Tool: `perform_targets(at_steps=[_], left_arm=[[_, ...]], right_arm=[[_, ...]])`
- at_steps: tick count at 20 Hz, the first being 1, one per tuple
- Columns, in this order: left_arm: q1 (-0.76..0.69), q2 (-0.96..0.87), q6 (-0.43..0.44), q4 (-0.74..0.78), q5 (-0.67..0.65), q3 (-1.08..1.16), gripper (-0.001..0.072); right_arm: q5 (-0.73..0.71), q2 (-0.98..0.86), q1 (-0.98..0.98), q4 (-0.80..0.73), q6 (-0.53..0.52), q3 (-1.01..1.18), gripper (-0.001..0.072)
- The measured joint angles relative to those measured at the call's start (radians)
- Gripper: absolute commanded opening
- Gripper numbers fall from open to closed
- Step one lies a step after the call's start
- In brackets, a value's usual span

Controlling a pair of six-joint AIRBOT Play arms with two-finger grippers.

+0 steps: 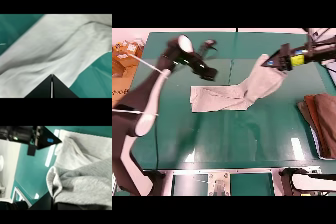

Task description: Fold the shirts.

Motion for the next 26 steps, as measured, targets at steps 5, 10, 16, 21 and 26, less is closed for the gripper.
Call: perform_targets(at_steps=[5,10,16,21,26], left_arm=[[0.182,0.067,-0.049,0.1,-0.106,0.017,0.0023],[0.281,0.085,-0.058,0.126,-0.131,0.022,0.0024],[0.312,0.087,-0.022,0.132,-0.127,0.022,0.0023],[0.317,0.087,-0.013,0.133,-0.106,0.022,0.0023],[0.318,0.087,-0.012,0.134,-0.1,0.022,0.0023]], right_arm=[[-0.303,-0.132,0.312,0.01,0.045,0.0,0.0096],[-0.698,-0.369,0.588,0.129,0.053,0.001,0.0328],[-0.565,-0.431,0.512,0.214,-0.005,0.002,0.0008],[-0.385,-0.353,0.253,0.14,-0.023,-0.062,0.0133],[-0.339,-0.281,0.02,0.061,-0.035,-0.227,0.0552]])
